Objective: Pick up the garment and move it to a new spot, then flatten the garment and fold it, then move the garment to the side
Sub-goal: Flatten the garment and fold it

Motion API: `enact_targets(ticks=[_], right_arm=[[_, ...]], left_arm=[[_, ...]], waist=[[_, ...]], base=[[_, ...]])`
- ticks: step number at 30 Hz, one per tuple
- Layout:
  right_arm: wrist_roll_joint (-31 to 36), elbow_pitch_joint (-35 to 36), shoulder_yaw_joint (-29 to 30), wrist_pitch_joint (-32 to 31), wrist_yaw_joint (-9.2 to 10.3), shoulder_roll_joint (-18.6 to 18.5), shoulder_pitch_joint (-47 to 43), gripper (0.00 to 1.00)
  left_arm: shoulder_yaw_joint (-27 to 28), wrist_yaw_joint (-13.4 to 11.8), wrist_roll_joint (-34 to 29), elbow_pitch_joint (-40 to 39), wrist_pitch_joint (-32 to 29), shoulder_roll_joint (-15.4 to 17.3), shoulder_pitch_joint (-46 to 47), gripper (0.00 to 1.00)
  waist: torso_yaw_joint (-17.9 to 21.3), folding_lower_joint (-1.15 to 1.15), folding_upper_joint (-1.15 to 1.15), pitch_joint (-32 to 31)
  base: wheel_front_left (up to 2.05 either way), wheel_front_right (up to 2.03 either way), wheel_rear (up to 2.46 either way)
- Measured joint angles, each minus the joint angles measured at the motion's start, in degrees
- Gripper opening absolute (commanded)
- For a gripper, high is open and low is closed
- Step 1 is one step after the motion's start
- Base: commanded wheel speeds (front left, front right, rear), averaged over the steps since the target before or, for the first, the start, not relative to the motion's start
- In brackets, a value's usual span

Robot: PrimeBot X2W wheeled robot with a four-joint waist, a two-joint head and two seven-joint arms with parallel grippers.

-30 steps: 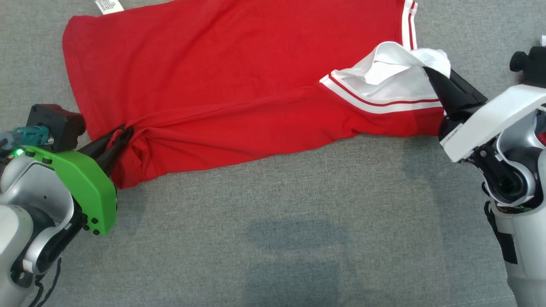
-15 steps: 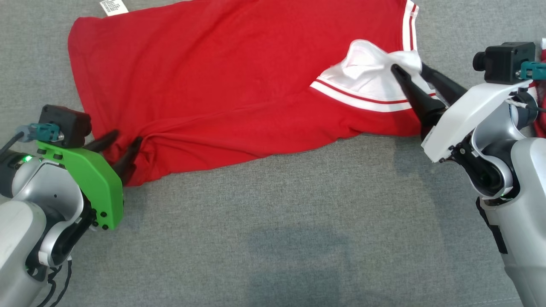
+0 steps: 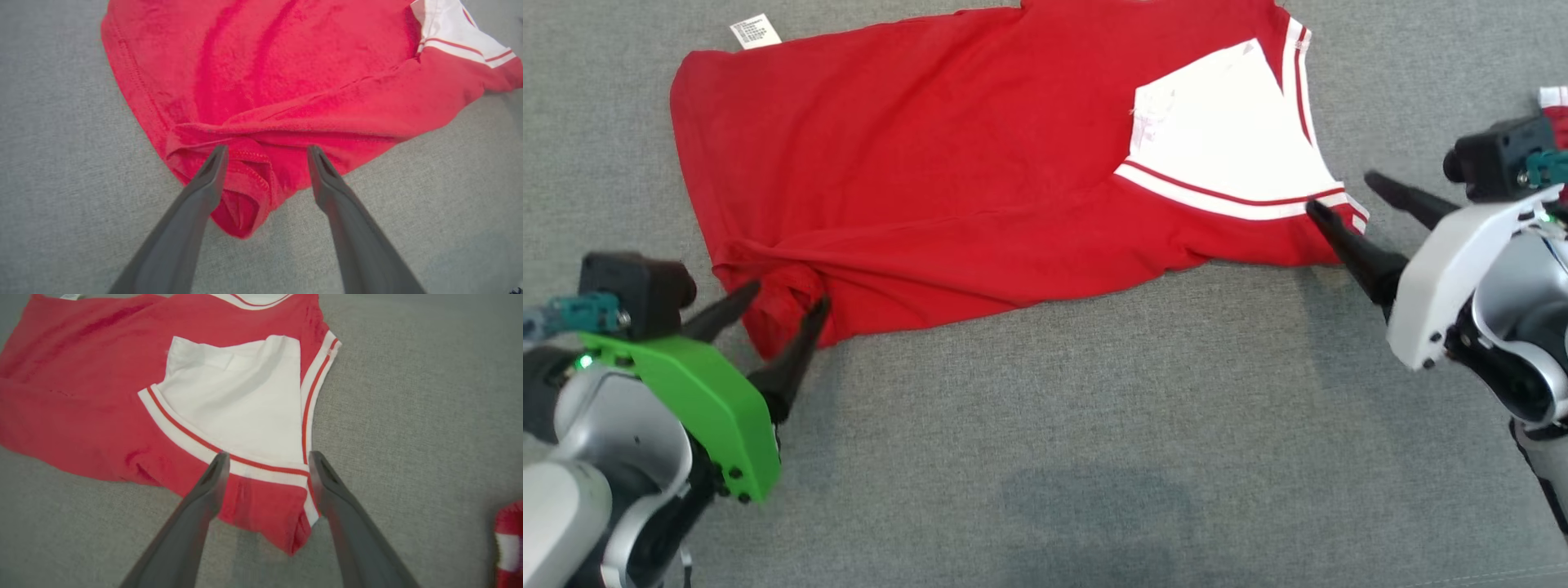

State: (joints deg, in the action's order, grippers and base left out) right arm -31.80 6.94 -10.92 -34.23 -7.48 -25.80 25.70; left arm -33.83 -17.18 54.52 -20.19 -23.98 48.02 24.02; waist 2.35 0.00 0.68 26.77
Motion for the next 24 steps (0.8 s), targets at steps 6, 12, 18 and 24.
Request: enact_targets(ticks=[6,12,18,24], right_arm=[[1.21,2.65,1.81,-8.75,0.01,-2.67,-3.18,1.00],[2.24,3.04,1.93,-13.11,0.00,-2.25,-2.77,1.00],[2.26,2.82,2.61,-15.99,0.00,-1.74,-0.85,1.00],[2.47,2.60,2.81,-17.62,0.00,-1.44,-0.80,1.00]], left_arm=[[-1.44,-2.08,-0.23,-1.93,-2.12,1.47,-2.31,1.00],[-1.85,-2.30,0.60,-0.44,-4.49,2.75,-2.94,1.00],[-2.22,-1.48,0.96,1.91,-6.20,3.00,-1.44,1.00],[-2.07,-1.15,0.96,2.02,-6.53,2.16,0.26,1.00]], waist=[[-0.24,0.00,0.00,1.35],[-0.52,0.00,0.00,2.40],[-1.48,0.00,0.00,3.16],[-2.04,0.00,0.00,3.28]], base=[[0.00,0.00,0.00],[0.00,0.00,0.00],[0.00,0.00,0.00],[0.00,0.00,0.00]])
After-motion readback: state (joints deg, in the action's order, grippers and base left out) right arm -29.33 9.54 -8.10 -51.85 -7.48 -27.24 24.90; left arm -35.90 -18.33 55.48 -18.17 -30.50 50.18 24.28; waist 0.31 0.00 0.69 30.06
